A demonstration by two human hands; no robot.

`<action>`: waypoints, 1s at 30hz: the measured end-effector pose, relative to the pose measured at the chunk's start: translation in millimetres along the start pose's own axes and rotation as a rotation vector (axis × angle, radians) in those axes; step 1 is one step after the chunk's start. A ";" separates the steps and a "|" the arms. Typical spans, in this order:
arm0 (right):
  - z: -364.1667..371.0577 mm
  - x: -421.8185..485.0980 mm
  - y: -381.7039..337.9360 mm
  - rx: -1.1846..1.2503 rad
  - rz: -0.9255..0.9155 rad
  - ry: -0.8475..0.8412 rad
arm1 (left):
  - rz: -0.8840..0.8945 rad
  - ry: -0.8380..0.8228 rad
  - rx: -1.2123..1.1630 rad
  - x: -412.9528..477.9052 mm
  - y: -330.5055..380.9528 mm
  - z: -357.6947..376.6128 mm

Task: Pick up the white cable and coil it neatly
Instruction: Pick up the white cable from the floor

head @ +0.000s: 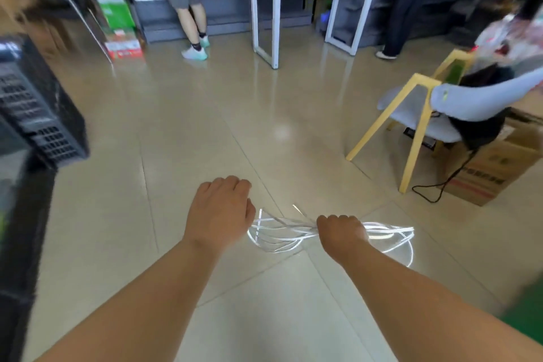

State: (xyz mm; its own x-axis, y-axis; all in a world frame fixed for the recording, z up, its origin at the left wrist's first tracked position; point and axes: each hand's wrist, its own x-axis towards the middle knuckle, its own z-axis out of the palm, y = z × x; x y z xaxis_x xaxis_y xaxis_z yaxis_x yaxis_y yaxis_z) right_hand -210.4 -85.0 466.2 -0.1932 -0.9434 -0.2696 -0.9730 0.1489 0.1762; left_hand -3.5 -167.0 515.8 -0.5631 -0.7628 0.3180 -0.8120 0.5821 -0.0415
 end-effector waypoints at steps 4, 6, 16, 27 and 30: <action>-131.3 -3.9 31.4 0.004 0.052 0.045 | 0.031 0.149 0.032 82.5 -16.0 -105.4; -178.1 3.1 47.1 0.003 0.070 0.052 | 0.038 0.208 0.038 121.1 -17.8 -138.2; -311.1 124.2 146.9 0.026 0.098 0.134 | -0.001 0.288 0.111 310.6 -19.5 -151.3; -381.1 303.9 240.6 0.064 0.124 0.178 | -0.024 0.223 0.113 508.0 -28.5 -100.1; -391.8 370.4 261.2 0.047 0.137 0.182 | -0.034 0.186 0.089 571.3 -37.3 -77.6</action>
State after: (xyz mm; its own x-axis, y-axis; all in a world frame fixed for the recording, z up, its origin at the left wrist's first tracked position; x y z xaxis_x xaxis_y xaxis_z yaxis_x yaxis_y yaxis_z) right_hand -486.8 -511.7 783.3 -0.3024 -0.9506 -0.0702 -0.9448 0.2891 0.1542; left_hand -283.0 -602.7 772.5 -0.5034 -0.7119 0.4897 -0.8452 0.5233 -0.1081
